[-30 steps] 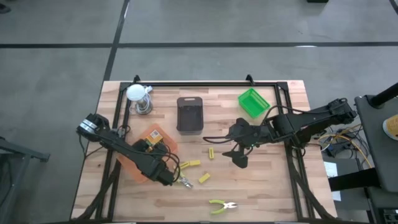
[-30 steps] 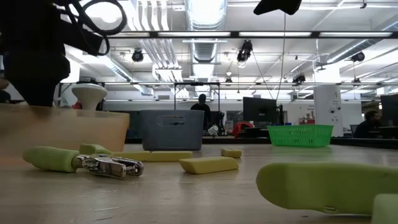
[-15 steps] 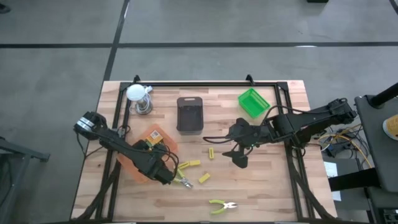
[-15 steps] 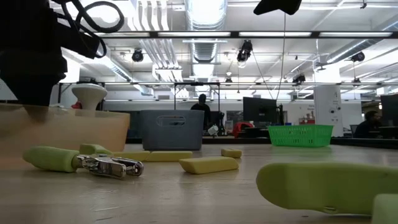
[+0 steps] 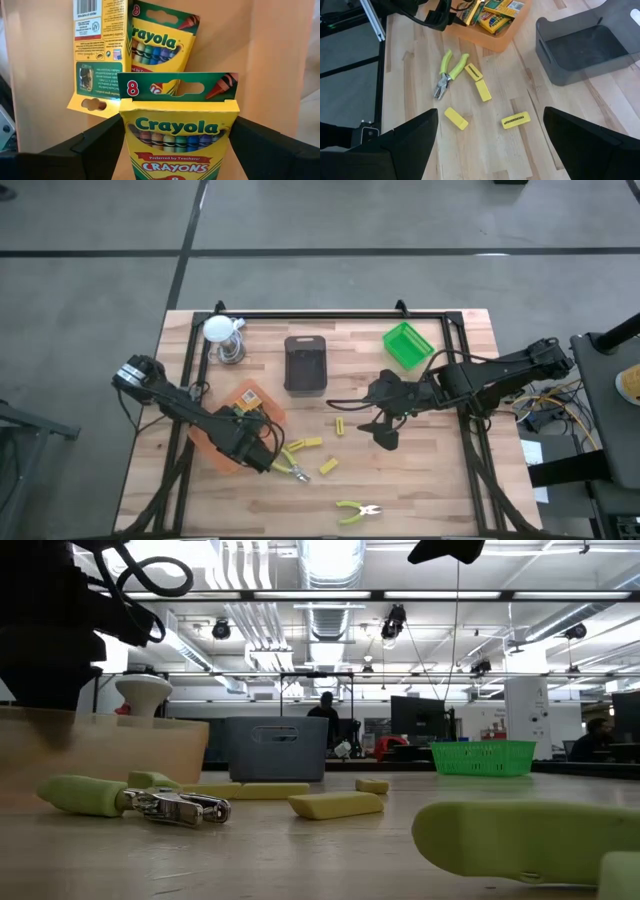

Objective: Pick & Place School Supplies
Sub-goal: Put the pack of crayons into the orange bin, then put the green punch plier into the black bin

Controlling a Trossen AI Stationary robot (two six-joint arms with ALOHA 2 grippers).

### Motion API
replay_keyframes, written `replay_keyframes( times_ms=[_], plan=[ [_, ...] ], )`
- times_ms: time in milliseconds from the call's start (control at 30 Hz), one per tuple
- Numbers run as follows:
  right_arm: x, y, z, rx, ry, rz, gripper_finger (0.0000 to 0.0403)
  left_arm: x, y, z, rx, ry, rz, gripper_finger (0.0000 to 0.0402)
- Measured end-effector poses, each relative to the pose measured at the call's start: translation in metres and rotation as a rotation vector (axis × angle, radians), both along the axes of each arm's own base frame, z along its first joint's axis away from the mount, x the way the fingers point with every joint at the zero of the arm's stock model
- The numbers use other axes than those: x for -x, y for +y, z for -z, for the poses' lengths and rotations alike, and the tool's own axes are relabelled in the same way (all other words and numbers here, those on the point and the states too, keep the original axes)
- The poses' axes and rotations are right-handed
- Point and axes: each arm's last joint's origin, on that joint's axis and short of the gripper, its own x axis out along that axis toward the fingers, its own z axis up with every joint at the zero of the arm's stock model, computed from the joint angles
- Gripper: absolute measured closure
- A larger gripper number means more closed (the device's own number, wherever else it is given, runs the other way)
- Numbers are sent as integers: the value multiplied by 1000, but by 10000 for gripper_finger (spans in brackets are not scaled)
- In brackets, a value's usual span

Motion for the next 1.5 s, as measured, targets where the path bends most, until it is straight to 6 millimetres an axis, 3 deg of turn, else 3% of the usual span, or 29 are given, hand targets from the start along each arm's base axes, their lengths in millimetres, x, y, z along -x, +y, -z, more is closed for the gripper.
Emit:
replay_keyframes(
  times_ms=[300,533,800,1233,1500],
  plan=[
    [0,0,0,0,0,0,48,-4,3,0,10,-6,23,58],
    [0,0,0,0,0,0,48,-6,6,0,12,-7,20,7],
    [0,0,0,0,0,0,48,-8,6,-1,21,-17,40,4],
    [0,0,0,0,0,0,48,-12,7,-51,-116,4,13,6],
    [0,0,0,0,0,0,48,-25,1,-86,-80,-138,-4,20]
  ],
)
